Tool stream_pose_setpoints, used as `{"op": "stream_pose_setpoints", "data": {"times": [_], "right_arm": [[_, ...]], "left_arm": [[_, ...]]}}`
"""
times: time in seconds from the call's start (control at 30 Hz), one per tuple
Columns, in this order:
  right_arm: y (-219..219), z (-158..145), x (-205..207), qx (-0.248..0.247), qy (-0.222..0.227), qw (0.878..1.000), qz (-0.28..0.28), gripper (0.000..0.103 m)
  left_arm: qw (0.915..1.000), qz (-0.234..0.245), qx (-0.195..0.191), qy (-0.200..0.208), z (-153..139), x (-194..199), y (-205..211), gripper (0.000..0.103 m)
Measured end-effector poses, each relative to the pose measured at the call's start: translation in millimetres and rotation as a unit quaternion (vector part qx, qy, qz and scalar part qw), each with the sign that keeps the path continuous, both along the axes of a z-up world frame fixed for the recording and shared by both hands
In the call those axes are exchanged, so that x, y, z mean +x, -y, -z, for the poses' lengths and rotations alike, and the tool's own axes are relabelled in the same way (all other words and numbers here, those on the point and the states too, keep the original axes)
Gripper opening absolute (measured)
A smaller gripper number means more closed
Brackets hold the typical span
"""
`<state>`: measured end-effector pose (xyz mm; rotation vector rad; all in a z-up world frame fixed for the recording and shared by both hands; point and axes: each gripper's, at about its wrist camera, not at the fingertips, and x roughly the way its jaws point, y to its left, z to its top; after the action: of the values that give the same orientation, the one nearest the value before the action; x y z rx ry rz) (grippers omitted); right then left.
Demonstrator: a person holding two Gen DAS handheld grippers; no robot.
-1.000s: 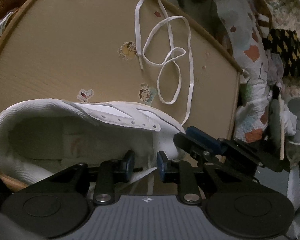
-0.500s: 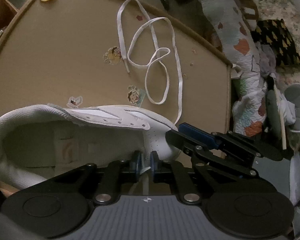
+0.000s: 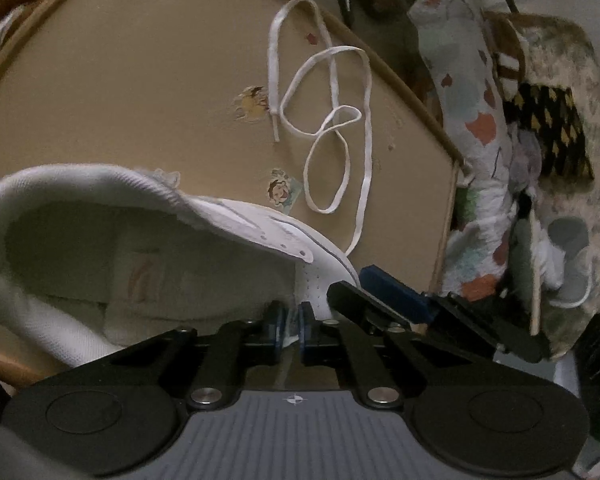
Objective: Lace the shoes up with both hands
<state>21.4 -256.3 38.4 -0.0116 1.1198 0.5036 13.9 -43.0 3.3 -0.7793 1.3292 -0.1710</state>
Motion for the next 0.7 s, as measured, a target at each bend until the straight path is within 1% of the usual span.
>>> {"op": "stream_pose_setpoints", "data": {"times": [0.13,0.23,0.37,0.43,0.53,0.7], "right_arm": [[-1,0,-1,0.001,0.001,1.000,0.000,0.028],[-2,0,-1,-0.002,0.001,1.000,0.000,0.028],[-5,0,-2,-0.008,0.004,1.000,-0.001,0.028],[-8,-1,-4,-0.015,0.011,1.000,-0.008,0.028],[-15,-1,-9,-0.037,0.024,0.999,-0.031,0.028],[-21,1,-11,-0.060,0.021,0.996,-0.059,0.028]], "left_arm": [[0.9999,0.001,0.007,0.009,0,-4,1,0.003],[0.9988,0.026,0.033,0.025,-5,-2,8,0.003],[0.9952,0.058,0.066,0.045,-14,1,19,0.003],[0.9927,0.066,0.080,0.060,-18,1,22,0.003],[0.9901,0.065,0.096,0.079,-20,-2,25,0.003],[0.9765,0.085,0.150,0.129,-32,-5,33,0.003]]}}
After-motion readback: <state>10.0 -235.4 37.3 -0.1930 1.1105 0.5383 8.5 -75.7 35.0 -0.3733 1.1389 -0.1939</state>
